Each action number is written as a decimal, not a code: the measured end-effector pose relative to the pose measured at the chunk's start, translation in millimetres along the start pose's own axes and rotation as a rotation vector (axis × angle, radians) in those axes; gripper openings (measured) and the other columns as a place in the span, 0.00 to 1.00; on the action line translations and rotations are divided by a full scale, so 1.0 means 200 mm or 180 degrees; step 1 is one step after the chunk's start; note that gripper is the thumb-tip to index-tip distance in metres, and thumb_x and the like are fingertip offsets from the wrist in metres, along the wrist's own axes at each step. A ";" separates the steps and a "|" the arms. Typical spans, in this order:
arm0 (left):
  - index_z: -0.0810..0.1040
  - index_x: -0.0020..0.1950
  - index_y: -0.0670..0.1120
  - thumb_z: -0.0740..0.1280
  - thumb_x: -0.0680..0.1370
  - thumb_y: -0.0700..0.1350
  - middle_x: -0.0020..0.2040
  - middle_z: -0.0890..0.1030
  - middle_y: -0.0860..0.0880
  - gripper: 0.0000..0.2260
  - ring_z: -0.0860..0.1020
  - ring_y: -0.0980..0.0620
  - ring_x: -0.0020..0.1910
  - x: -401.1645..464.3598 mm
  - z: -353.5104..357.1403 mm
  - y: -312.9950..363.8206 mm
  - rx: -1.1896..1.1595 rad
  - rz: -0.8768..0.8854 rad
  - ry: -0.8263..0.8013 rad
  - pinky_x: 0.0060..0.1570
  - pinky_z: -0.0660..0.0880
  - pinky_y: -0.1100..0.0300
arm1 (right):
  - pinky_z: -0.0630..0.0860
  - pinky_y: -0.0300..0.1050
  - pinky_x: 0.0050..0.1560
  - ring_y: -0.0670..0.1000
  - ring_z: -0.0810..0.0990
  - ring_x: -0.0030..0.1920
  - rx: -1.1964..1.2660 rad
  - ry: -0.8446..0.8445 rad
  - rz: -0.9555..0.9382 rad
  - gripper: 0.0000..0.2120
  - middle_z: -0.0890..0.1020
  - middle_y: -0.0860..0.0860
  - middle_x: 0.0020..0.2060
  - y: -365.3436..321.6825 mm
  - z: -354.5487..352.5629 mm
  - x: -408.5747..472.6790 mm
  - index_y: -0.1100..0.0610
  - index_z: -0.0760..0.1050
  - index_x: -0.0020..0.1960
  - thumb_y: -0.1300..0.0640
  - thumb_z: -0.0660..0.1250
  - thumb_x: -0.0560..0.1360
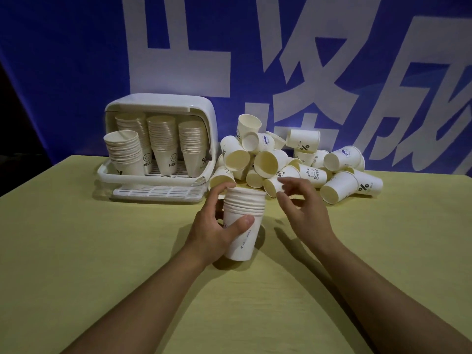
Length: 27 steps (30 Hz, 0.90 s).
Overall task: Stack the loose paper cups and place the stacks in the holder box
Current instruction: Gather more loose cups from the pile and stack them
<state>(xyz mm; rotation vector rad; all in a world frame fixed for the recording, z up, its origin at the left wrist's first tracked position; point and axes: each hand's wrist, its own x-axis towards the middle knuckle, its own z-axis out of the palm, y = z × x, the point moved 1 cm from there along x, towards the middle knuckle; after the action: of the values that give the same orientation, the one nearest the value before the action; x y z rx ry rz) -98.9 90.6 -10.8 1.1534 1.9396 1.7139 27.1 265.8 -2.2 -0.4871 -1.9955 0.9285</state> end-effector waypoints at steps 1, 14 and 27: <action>0.69 0.61 0.71 0.73 0.62 0.64 0.51 0.85 0.54 0.28 0.83 0.57 0.48 0.01 0.00 0.00 -0.0020 0.0005 0.0059 0.52 0.82 0.46 | 0.78 0.45 0.54 0.46 0.79 0.53 -0.0383 0.0064 0.0015 0.17 0.77 0.47 0.56 0.04 0.00 0.06 0.46 0.76 0.64 0.58 0.70 0.78; 0.67 0.63 0.73 0.74 0.63 0.65 0.53 0.84 0.55 0.31 0.83 0.53 0.51 0.04 -0.01 -0.03 -0.0060 0.0038 0.0243 0.52 0.81 0.42 | 0.65 0.60 0.73 0.56 0.65 0.75 -0.2864 -0.1098 -0.0834 0.37 0.69 0.49 0.75 0.18 0.06 0.63 0.48 0.64 0.76 0.54 0.77 0.72; 0.64 0.68 0.73 0.73 0.63 0.66 0.55 0.83 0.56 0.35 0.83 0.56 0.52 0.01 0.02 -0.02 0.0120 0.0033 -0.0096 0.54 0.81 0.44 | 0.62 0.58 0.74 0.54 0.64 0.76 -0.2563 -0.1374 -0.0831 0.41 0.68 0.48 0.76 0.11 0.05 0.53 0.44 0.59 0.77 0.48 0.77 0.71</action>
<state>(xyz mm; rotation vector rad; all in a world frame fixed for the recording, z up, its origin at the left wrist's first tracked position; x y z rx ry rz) -98.9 95.8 -15.1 1.1975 1.9594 1.6622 -41.5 343.2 34.6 -0.4565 -2.7280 0.0212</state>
